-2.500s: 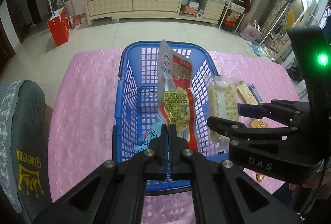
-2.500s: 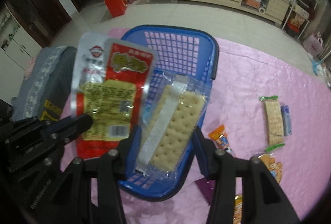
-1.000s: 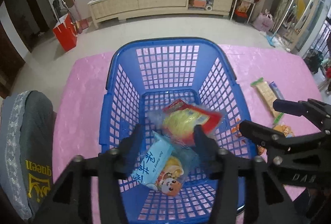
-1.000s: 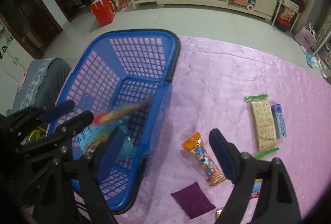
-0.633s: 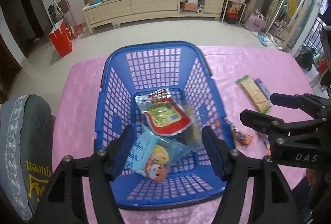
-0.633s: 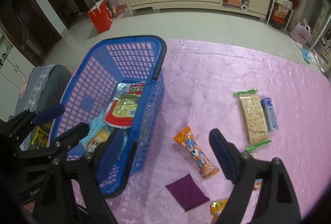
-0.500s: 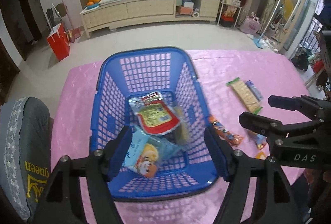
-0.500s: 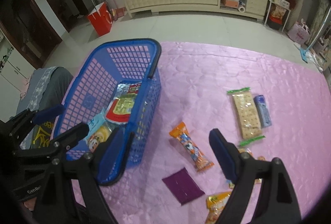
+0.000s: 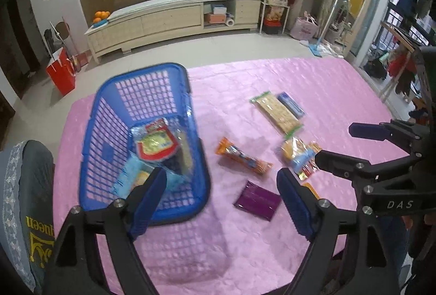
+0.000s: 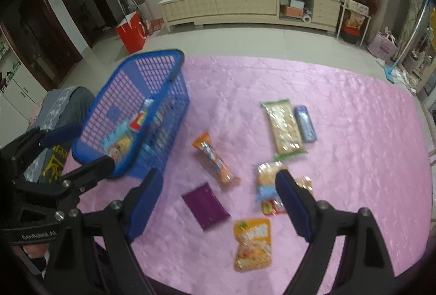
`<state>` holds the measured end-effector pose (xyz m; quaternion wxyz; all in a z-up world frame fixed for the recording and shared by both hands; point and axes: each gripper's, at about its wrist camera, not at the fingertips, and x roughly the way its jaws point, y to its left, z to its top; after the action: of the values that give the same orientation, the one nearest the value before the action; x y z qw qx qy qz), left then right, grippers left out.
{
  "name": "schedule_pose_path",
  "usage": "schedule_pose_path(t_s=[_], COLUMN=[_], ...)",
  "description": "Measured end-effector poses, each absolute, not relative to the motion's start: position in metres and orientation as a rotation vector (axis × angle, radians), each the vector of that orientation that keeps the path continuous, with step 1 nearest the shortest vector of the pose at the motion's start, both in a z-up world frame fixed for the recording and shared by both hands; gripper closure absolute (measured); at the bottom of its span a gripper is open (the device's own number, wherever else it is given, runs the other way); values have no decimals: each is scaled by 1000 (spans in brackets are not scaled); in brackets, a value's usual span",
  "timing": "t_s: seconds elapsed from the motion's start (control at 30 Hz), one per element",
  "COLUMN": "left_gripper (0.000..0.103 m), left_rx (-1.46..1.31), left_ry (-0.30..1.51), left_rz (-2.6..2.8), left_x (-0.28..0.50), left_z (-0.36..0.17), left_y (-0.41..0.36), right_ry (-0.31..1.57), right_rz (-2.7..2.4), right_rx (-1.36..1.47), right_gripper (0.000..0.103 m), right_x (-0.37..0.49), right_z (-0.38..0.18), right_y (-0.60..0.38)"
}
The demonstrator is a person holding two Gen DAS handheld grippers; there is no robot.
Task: Organize snacks
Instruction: 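Withdraw both tools from the basket back over the snacks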
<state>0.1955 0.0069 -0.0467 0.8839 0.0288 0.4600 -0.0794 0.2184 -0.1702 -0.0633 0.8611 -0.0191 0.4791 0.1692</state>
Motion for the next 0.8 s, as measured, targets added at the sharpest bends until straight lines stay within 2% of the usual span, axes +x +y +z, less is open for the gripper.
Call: schedule_pose_path(t_s=[0.37, 0.7, 0.8], left_gripper=[22, 22, 22], left_rx=[125, 136, 114], left_ry=[1003, 1048, 1080], left_rz=[-182, -168, -155], left_x=[168, 154, 155], left_z=[-88, -129, -145], left_y=[-30, -37, -35], right_ry=[1020, 1009, 1063], right_rz=[324, 291, 268], right_rx=[11, -111, -123], right_gripper=[15, 15, 15], right_x=[194, 179, 179], right_z=[-102, -141, -156], right_y=[-213, -213, -214])
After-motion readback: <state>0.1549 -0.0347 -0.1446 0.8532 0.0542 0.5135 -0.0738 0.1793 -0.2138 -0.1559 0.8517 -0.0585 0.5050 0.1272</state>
